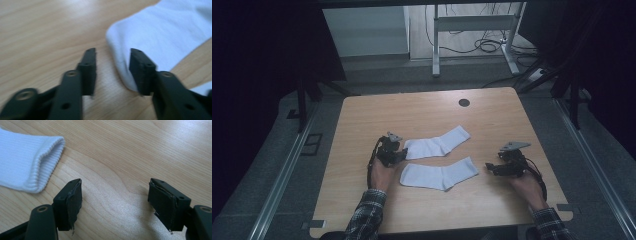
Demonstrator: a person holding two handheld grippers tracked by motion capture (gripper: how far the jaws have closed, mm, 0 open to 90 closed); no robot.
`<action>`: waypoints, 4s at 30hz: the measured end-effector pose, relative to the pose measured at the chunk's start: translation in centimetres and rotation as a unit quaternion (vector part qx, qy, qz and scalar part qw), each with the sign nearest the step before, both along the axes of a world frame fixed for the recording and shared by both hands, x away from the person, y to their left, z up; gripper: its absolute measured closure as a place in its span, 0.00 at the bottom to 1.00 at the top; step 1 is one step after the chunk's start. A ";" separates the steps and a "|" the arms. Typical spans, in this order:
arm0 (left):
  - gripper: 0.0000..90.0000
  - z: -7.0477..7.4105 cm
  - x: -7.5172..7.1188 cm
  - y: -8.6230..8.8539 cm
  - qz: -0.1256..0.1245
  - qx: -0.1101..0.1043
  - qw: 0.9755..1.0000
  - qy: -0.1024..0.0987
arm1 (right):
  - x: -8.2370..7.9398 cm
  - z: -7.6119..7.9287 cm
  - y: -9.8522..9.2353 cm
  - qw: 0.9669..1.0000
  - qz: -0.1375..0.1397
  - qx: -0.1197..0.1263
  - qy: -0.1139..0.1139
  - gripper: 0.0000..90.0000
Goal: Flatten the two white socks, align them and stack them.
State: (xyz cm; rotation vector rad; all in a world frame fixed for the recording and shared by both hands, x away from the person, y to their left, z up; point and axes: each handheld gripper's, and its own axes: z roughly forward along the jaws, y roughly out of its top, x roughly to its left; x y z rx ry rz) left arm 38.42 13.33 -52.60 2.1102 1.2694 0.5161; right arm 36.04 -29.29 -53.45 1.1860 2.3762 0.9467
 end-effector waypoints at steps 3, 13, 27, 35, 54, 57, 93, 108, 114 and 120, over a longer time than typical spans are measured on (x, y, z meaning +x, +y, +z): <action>0.53 -0.4 -0.2 0.3 0.006 0.010 1.000 -0.009 | 0.0 0.0 0.0 1.000 -0.001 -0.001 0.000 0.31; 0.38 -1.8 -0.6 1.9 0.008 -0.037 0.999 -0.005 | 0.1 0.1 0.2 1.000 -0.003 -0.006 0.006 0.31; 0.34 -1.8 -1.1 2.3 0.003 -0.035 0.999 -0.003 | 1.0 0.7 0.7 1.000 0.005 0.005 0.018 0.38; 0.31 -1.8 -0.7 2.4 0.005 -0.034 0.999 -0.002 | 2.5 2.0 2.0 0.999 -0.004 0.033 0.017 0.40; 0.30 -1.9 0.0 2.8 0.012 -0.032 0.999 0.000 | 8.2 2.3 6.6 1.000 0.010 0.023 0.006 0.62; 0.30 -1.8 0.0 2.8 0.012 -0.032 0.999 0.000 | 8.9 2.2 7.1 1.000 0.004 0.019 0.002 0.63; 0.96 -1.0 -0.3 2.1 -0.038 -0.069 0.997 -0.003 | 8.5 1.5 8.8 1.000 0.027 0.009 0.010 0.89; 0.96 2.4 -3.2 2.4 -0.066 -0.094 0.993 -0.034 | 4.3 4.6 7.8 0.998 0.056 0.026 -0.029 0.89; 0.96 2.9 -4.6 2.5 -0.073 -0.102 0.991 -0.042 | 2.7 5.1 7.3 0.997 0.059 0.029 -0.031 0.89; 0.96 3.4 -6.3 2.5 -0.080 -0.108 0.990 -0.051 | 1.0 5.2 6.5 0.997 0.064 0.034 -0.030 0.89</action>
